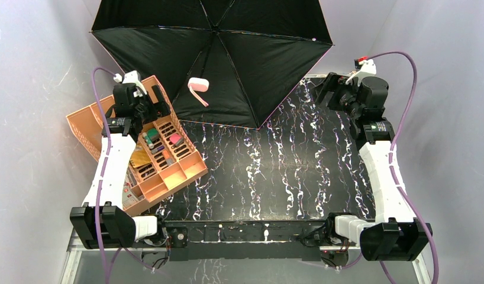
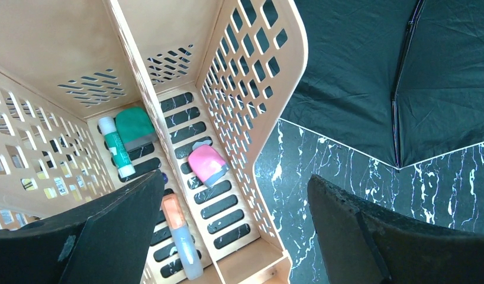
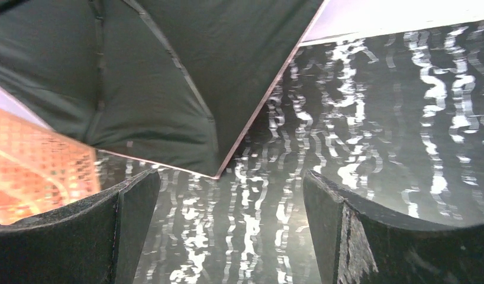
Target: Put away the umbrella
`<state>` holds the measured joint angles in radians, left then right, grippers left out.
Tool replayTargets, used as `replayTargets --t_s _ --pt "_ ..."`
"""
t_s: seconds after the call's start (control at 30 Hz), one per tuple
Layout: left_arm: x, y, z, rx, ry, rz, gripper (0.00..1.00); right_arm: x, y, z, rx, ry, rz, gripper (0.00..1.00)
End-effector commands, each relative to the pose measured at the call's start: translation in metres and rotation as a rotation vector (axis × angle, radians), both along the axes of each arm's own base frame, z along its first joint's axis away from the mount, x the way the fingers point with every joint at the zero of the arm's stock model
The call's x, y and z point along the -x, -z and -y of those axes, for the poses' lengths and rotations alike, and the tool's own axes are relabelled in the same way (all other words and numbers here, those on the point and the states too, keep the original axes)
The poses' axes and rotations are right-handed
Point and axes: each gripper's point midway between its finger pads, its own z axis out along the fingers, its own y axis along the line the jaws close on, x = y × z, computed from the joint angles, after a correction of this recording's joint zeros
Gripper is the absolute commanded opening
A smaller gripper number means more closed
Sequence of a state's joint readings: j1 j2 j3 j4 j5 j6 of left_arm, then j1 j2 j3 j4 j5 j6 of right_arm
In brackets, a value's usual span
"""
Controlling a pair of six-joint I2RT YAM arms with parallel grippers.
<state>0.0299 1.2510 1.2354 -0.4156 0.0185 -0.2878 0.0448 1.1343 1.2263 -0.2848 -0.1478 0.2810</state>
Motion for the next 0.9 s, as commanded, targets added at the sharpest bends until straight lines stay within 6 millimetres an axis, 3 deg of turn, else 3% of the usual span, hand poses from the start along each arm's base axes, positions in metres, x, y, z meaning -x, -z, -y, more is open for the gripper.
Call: replayTargets --t_s 0.0,0.1,0.3,0.47,0.63,0.87 --pt "0.0 -0.021 0.001 0.011 0.008 0.052 0.91 -0.002 -0.021 -0.042 -0.286 -0.151 0.015 0.99" --pt "0.005 -0.021 0.004 0.025 0.011 0.055 0.92 -0.005 -0.018 -0.072 -0.446 -0.249 -0.012 0.98" --pt "0.015 -0.017 0.004 0.027 0.008 0.045 0.94 -0.023 -0.021 -0.147 -0.537 -0.336 -0.071 0.98" --pt "0.025 -0.023 0.008 0.044 0.024 0.054 0.94 -0.046 -0.036 -0.206 -0.69 -0.422 -0.089 0.97" --pt "0.036 -0.02 0.01 0.054 0.022 0.039 0.94 -0.079 -0.036 -0.257 -0.888 -0.517 -0.163 0.93" --pt "0.046 -0.015 0.012 0.076 0.017 0.029 0.94 -0.118 -0.044 -0.308 -1.026 -0.56 -0.181 0.91"
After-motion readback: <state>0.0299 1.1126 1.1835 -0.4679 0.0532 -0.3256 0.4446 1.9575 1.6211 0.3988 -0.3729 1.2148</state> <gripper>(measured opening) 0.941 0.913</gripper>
